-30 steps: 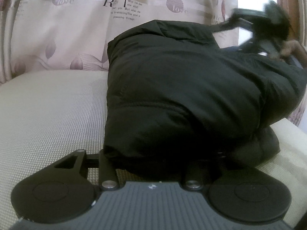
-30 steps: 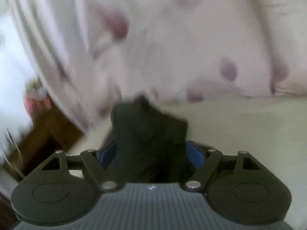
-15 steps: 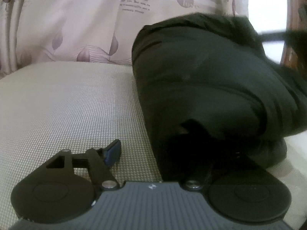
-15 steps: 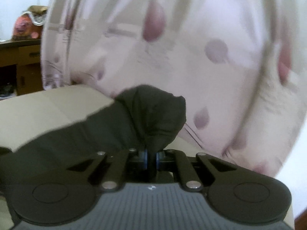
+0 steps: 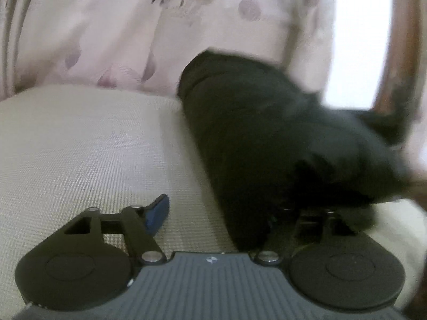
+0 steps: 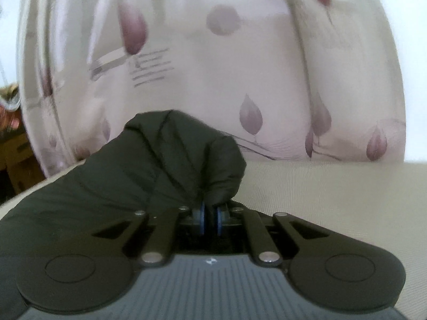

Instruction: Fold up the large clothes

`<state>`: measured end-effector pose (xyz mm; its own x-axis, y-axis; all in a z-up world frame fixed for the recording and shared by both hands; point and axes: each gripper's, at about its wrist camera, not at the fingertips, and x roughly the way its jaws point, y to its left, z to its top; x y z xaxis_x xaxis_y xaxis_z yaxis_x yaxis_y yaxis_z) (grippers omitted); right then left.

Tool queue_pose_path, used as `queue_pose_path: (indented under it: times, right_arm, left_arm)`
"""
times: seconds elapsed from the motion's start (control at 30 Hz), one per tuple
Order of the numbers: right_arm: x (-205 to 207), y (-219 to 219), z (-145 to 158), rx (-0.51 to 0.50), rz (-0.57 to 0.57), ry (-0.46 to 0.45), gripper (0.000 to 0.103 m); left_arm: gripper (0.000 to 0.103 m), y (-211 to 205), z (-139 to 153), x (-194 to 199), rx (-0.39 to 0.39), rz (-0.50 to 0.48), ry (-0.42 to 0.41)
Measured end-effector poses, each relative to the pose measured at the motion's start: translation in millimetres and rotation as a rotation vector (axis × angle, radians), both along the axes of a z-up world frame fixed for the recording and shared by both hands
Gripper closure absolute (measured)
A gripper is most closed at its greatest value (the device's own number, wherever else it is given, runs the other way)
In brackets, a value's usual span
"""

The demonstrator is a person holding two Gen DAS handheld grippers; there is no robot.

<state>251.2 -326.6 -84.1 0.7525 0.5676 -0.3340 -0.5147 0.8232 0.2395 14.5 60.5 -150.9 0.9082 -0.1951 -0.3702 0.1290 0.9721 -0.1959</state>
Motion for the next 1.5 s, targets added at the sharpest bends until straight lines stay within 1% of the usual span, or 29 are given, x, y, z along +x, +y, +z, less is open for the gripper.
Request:
queue_pose_path:
  times: [0.07,0.13,0.2,0.27,0.33,0.37,0.43,0.47,0.5,0.53,0.57,0.6,0.63,0.7,0.77,0.8,0.87,0.93,1.0,1.03,1.1,1.17,1.27,1.3,1.37,1.43,1.47,1.5]
  right_arm:
    - [5.8,-0.2,-7.9,0.023,-0.013,-0.009,0.095]
    - [8.1,6.5,-19.8,-0.010,-0.003,-0.015,0.094]
    - [10.0,6.9,-29.9,0.003,0.008,-0.004,0.094]
    - [13.5,4.4,-35.0,0.026,0.023,0.023,0.094]
    - [17.7,3.1,-37.0,0.037,0.052,0.057,0.093]
    - [18.5,4.3,-36.7,0.027,0.060,0.068,0.093]
    - [18.6,5.1,-35.8,0.020,0.062,0.073,0.093]
    - [19.0,4.9,-35.1,0.019,0.067,0.082,0.093]
    - [20.0,3.4,-34.0,0.025,0.066,0.095,0.092]
    - [21.1,0.7,-32.9,0.039,0.060,0.113,0.088]
    - [22.6,-3.2,-30.7,0.056,0.049,0.138,0.084]
    - [21.9,-7.8,-25.8,0.066,0.025,0.151,0.077]
    - [18.0,-12.6,-19.9,0.072,-0.002,0.144,0.076]
    - [0.7,-27.3,-3.7,0.084,-0.063,0.083,0.076]
    - [-28.0,-44.8,16.5,0.090,-0.129,0.001,0.076]
    - [-43.2,-49.6,25.4,0.085,-0.136,-0.034,0.074]
    - [-81.0,-52.7,41.7,0.082,-0.097,-0.086,0.074]
    - [-114.8,-45.0,46.5,0.070,-0.057,-0.101,0.076]
    - [-143.3,-27.9,39.8,0.003,-0.029,-0.107,0.076]
    - [-153.5,-17.3,32.6,-0.051,-0.028,-0.099,0.080]
    - [-163.2,-2.0,11.4,-0.145,-0.050,-0.053,0.084]
    - [-163.3,-0.2,-8.2,-0.141,-0.090,0.017,0.085]
    - [-152.7,-3.5,-29.2,-0.090,-0.122,0.083,0.085]
    - [-148.7,-0.5,-33.9,-0.101,-0.123,0.085,0.085]
    - [-145.5,7.8,-38.0,-0.138,-0.119,0.086,0.085]
    - [-141.6,8.5,-37.7,-0.155,-0.103,0.099,0.085]
    - [-139.9,7.9,-38.6,-0.152,-0.096,0.106,0.085]
    - [-138.0,7.2,-39.3,-0.150,-0.091,0.108,0.085]
  left_arm:
    - [0.038,5.9,10.8,-22.0,-0.004,-0.028,-0.089]
    - [0.038,14.7,25.6,-40.3,-0.033,-0.037,-0.168]
    - [0.038,21.8,46.5,-47.9,-0.080,-0.054,-0.231]
    - [0.038,16.5,67.2,-35.2,-0.090,-0.108,-0.234]
    - [0.038,-1.3,85.2,-11.3,-0.095,-0.213,-0.223]
    - [0.038,-12.5,91.5,0.9,-0.099,-0.264,-0.229]
    - [0.038,-36.6,99.3,25.9,-0.104,-0.338,-0.233]
    - [0.038,-47.5,100.0,38.5,-0.109,-0.373,-0.214]
    - [0.041,-59.6,97.6,53.8,-0.100,-0.402,-0.174]
    - [0.044,-68.5,91.9,67.0,-0.085,-0.416,-0.138]
    - [0.053,-75.7,82.2,81.0,-0.080,-0.419,-0.078]
    - [0.057,-79.2,72.6,89.4,-0.095,-0.415,-0.031]
    - [0.057,-79.2,64.2,96.0,-0.113,-0.404,-0.006]
    - [0.061,-77.6,56.9,100.8,-0.109,-0.385,0.000]
    - [0.061,-77.6,53.7,104.3,-0.104,-0.383,-0.001]
    - [0.061,-77.6,52.2,105.4,-0.105,-0.382,0.001]
    - [0.061,-78.0,51.1,106.6,-0.100,-0.381,-0.001]
    - [0.058,-73.4,51.8,105.1,-0.110,-0.377,-0.002]
    - [0.057,-72.1,49.2,107.0,-0.117,-0.374,-0.005]
    - [0.057,-71.7,50.0,104.6,-0.115,-0.372,-0.006]
    - [0.056,-70.4,50.4,102.2,-0.114,-0.373,-0.003]
    - [0.057,-68.6,49.0,102.7,-0.118,-0.383,0.004]
    - [0.067,-61.7,46.6,107.4,-0.125,-0.371,0.012]
    - [0.071,-58.0,45.9,108.2,-0.140,-0.364,0.019]
    - [0.071,-50.2,44.1,107.0,-0.173,-0.356,0.025]
    - [0.073,-51.4,41.8,103.4,-0.126,-0.361,0.014]
    - [0.073,-51.9,39.6,101.7,-0.118,-0.359,0.011]
    - [0.073,-51.0,37.1,102.0,-0.133,-0.352,0.015]
